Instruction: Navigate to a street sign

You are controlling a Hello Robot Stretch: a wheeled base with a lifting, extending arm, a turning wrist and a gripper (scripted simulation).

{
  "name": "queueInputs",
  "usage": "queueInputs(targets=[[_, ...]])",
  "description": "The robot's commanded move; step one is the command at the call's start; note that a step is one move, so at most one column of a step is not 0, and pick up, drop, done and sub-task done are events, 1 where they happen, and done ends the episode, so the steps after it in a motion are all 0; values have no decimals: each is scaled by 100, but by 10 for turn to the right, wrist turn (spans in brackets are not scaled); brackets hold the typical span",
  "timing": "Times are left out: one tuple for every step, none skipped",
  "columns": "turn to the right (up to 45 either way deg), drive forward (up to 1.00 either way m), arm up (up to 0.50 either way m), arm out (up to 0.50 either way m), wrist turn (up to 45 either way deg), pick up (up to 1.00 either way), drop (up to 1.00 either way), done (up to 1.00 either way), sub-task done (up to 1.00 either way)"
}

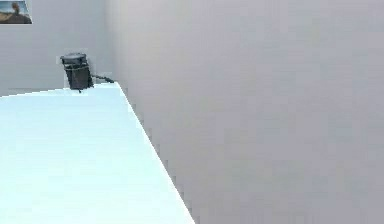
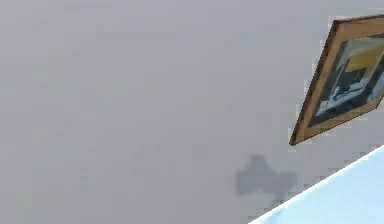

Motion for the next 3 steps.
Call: queueInputs(targets=[[-90, 0, 0, 0, 0, 0, 0, 0, 0], [0, 5, 0, 0, 0, 0, 0, 0, 0], [-420, 0, 0, 0, 0, 0, 0, 0, 0]])
